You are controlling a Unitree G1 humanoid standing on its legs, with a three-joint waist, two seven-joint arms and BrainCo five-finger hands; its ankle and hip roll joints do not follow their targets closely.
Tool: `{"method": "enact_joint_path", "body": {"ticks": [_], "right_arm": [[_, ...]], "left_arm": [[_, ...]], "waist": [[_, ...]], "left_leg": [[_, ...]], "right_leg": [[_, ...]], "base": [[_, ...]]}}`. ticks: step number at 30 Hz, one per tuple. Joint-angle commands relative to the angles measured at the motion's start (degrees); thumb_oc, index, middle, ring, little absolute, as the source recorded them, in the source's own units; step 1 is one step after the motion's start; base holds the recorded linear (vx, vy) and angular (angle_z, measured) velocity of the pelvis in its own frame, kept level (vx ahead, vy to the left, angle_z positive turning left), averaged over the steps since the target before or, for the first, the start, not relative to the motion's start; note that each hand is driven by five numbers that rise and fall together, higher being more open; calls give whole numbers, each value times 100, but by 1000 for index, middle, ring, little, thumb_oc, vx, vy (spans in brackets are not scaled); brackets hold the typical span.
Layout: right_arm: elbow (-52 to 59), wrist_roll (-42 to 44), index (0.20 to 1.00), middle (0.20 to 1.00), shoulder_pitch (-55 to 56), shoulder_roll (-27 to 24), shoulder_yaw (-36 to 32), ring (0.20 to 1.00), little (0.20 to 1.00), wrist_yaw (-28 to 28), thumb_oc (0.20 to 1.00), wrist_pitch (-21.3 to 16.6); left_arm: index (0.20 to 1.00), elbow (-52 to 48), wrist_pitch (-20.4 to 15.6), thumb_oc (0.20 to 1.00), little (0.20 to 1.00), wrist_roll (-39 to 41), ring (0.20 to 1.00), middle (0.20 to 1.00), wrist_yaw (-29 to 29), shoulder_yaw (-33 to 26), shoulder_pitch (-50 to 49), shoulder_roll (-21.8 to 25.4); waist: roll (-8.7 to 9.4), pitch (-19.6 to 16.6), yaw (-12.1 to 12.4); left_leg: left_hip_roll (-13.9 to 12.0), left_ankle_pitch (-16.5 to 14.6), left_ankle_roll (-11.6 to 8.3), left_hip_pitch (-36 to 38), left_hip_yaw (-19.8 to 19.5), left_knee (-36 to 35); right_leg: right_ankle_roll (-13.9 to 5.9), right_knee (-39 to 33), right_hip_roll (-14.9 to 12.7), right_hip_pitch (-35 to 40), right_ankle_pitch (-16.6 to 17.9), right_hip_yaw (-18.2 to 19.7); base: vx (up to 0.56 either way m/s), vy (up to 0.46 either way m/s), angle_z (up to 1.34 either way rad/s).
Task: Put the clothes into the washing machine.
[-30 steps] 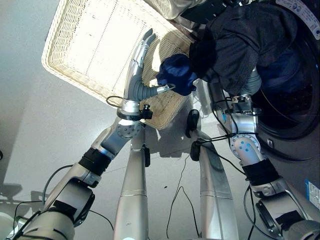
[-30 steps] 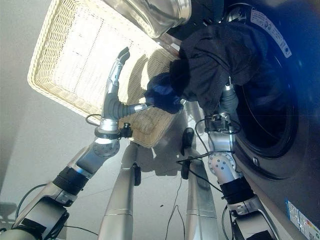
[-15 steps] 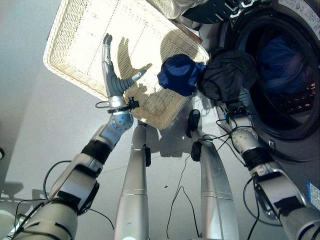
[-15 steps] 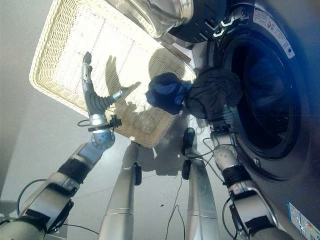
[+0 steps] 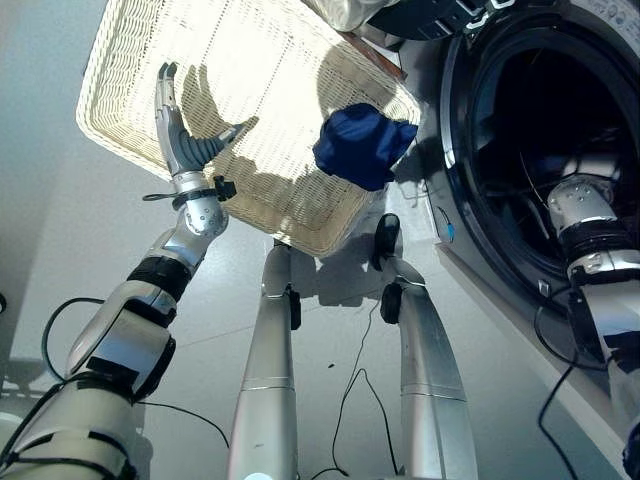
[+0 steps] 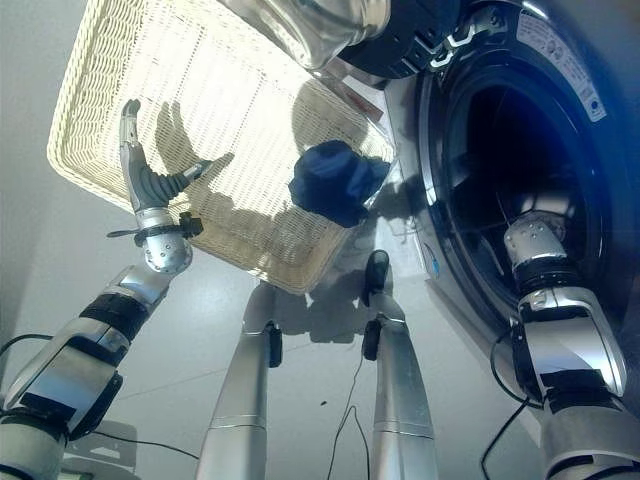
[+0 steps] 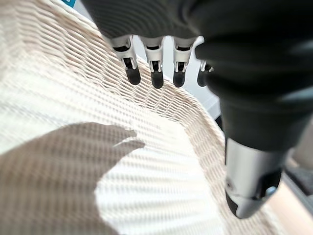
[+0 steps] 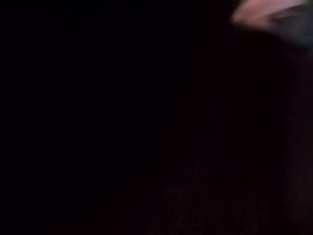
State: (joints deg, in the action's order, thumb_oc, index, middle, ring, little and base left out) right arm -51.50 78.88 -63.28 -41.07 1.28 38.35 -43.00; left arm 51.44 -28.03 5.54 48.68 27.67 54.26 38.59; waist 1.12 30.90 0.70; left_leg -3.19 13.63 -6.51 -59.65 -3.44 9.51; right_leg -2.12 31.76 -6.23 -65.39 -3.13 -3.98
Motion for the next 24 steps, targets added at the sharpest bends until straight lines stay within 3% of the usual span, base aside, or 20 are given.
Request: {"method": "enact_joint_path", "body": {"ticks": [1, 5, 9, 11, 12, 13, 15, 16, 20, 24], "right_arm": [[233, -853, 1000, 1000, 569, -1674, -421, 1000, 1000, 275, 1000, -124], [-328, -549, 1000, 1000, 399, -1657, -154, 1000, 1000, -269, 1000, 554], [-1139, -534, 1000, 1000, 49, -1545, 292, 1000, 1000, -360, 1000, 898], [-1463, -1947, 1000, 1000, -181, -1391, 709, 1000, 1000, 266, 1000, 1475], [-1470, -2915, 1000, 1000, -388, -1305, 1057, 1000, 1000, 781, 1000, 2082], [-1529, -3171, 1000, 1000, -549, -1251, 1288, 1000, 1000, 896, 1000, 2524], [-1674, -3383, 1000, 1000, -726, -1222, 1510, 1000, 1000, 955, 1000, 2894], [-1948, -3461, 1000, 1000, -916, -1175, 1774, 1000, 1000, 779, 1000, 3444], [-2177, -3791, 1000, 1000, -970, -986, 1962, 1000, 1000, 698, 1000, 3909], [-1965, -4588, 1000, 1000, -823, -744, 2042, 1000, 1000, 979, 1000, 3929]], "left_arm": [[1000, 283, -116, 1000, 1000, 109, 1000, 1000, -148, -397, 104, 106], [1000, 448, -161, 1000, 1000, 66, 1000, 1000, -353, -308, 324, 78], [1000, 495, -187, 1000, 1000, 37, 1000, 1000, -344, -94, 462, -74], [1000, 555, -175, 1000, 1000, 40, 1000, 1000, -309, 56, 574, -221], [1000, 532, -108, 1000, 1000, 75, 1000, 1000, -245, 140, 651, -298], [1000, 526, -57, 1000, 1000, 85, 1000, 1000, -258, 166, 735, -308], [1000, 544, -52, 1000, 1000, 94, 1000, 1000, -262, 171, 790, -326], [1000, 578, -49, 1000, 1000, 92, 1000, 1000, -295, 205, 906, -327], [1000, 622, -48, 1000, 1000, 61, 1000, 1000, -268, 217, 1051, -387], [1000, 593, -3, 1000, 1000, 40, 1000, 1000, -165, 237, 1138, -412]], "waist": [[328, -110, -424], [330, -110, -343], [215, -110, -233], [131, -110, -173], [98, -110, -149], [83, -110, -129], [65, -110, -127], [47, -110, -93], [-4, -110, -60], [-65, -110, -80]], "left_leg": [[157, -1036, 11, 218, 257, 843], [226, -987, 52, 174, 195, 829], [266, -1036, 71, 195, 146, 822], [326, -1027, 94, 192, 136, 811], [352, -1018, 117, 157, 131, 811], [360, -1017, 125, 142, 125, 806], [363, -1018, 130, 133, 124, 795], [361, -1014, 137, 116, 124, 781], [357, -999, 135, 94, 139, 740], [363, -978, 139, 58, 166, 705]], "right_leg": [[-532, -1161, 462, 668, 891, -200], [-517, -1209, 419, 638, 939, -245], [-518, -1185, 378, 648, 854, -277], [-516, -1180, 345, 630, 854, -307], [-517, -1187, 336, 599, 859, -316], [-517, -1195, 333, 586, 860, -322], [-519, -1227, 329, 581, 873, -327], [-516, -1236, 324, 570, 866, -342], [-517, -1240, 309, 554, 837, -378], [-528, -1233, 316, 492, 832, -351]], "base": [[0, 0, 0], [-3, -17, 1], [9, -34, 3], [0, 0, 0], [0, 0, 0], [0, 0, 0], [-12, -14, 2], [-27, -28, 5], [-7, -6, 1], [0, 0, 0]]}}
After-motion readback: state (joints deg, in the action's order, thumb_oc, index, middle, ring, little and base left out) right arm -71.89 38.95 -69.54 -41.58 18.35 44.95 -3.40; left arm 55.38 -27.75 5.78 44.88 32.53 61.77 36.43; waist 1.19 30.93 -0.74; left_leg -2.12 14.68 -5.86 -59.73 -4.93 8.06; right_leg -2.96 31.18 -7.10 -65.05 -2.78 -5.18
